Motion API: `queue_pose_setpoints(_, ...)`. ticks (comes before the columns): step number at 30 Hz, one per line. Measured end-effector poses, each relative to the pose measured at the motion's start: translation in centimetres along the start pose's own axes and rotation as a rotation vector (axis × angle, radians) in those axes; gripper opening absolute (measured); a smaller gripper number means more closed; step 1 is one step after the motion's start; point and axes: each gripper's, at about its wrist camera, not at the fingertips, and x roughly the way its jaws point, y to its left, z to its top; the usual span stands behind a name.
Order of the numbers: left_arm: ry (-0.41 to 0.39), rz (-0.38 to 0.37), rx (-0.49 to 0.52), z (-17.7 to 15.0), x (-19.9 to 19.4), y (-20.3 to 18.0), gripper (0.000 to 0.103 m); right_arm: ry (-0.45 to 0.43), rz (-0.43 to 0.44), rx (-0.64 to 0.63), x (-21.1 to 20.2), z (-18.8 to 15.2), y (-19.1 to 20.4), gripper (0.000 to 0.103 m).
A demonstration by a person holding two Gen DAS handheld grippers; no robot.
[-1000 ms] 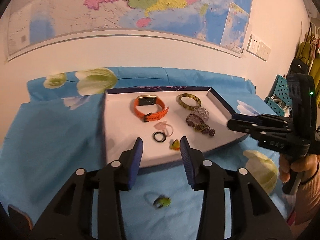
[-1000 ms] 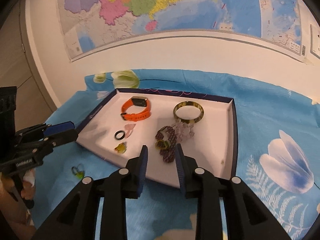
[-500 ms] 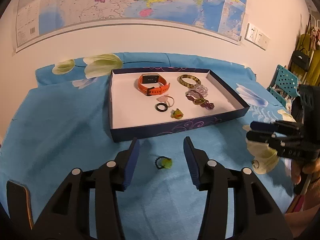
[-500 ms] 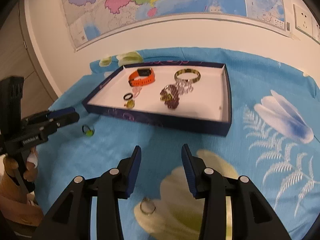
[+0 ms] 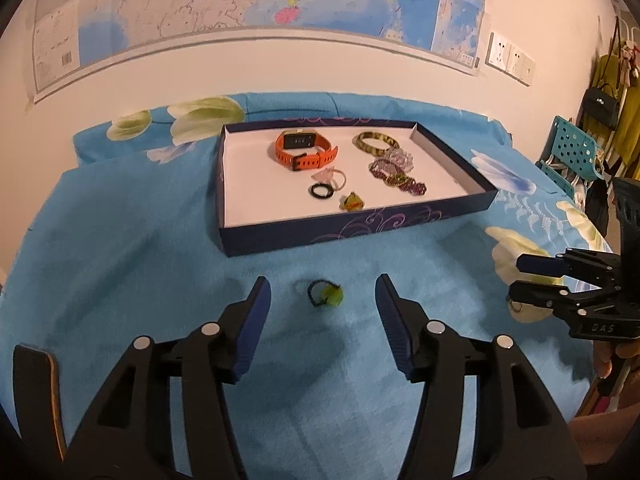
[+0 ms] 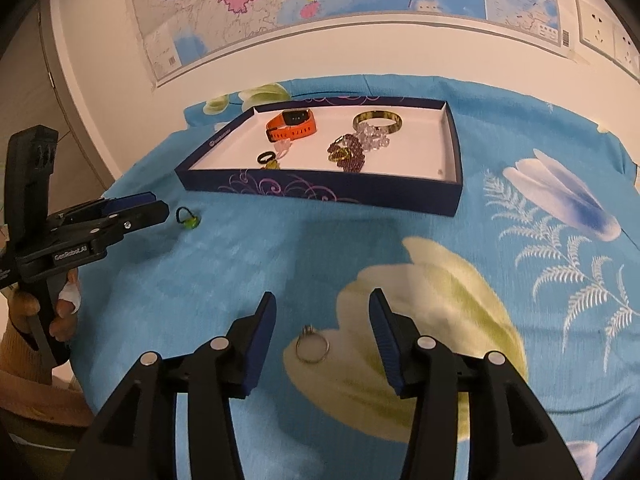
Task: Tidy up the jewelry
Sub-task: 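Move the left tool to the green-bead hair tie while the right tool moves to the silver ring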
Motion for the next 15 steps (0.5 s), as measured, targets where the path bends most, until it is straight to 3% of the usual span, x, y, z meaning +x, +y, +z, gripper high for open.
queue_pose_setpoints(15, 0.08, -0.03, 0.001, 0.2, 2.6, -0.2, 0.05, 0.008, -0.019, -0.013, -0.2, -1.3, 0.6, 0.046)
